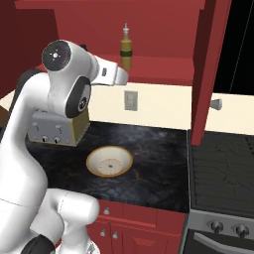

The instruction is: Retrieve the bottle and the shaker from the cabinet and place them next to the mixing bowl on the counter. Then add garlic from the fridge to the mixing bowl.

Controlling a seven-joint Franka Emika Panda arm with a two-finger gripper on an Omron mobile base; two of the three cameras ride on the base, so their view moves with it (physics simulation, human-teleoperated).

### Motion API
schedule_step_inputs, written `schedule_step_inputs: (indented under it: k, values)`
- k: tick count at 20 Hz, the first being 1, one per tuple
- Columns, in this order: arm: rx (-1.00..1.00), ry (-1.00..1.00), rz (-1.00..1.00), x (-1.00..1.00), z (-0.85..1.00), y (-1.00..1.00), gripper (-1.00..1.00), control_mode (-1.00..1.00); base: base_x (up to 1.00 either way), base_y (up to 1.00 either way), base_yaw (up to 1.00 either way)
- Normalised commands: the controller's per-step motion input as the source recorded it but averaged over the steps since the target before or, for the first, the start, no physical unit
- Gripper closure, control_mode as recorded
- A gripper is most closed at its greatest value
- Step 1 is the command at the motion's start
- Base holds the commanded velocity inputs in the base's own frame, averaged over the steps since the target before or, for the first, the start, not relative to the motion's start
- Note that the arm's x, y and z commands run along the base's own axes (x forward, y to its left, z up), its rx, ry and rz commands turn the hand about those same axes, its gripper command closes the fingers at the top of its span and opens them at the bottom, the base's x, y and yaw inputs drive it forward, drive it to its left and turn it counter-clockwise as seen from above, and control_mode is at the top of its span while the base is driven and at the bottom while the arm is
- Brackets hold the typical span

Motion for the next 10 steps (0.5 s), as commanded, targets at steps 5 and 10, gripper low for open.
schedule_step_inputs:
  k: [5, 10]
  values:
    - [0.00, -0.05, 0.01, 0.21, 0.03, 0.10, -1.00, -1.00, 0.00, 0.00, 0.00]
    - [0.00, -0.01, -0.03, 0.35, 0.03, 0.39, -1.00, -1.00, 0.00, 0.00, 0.00]
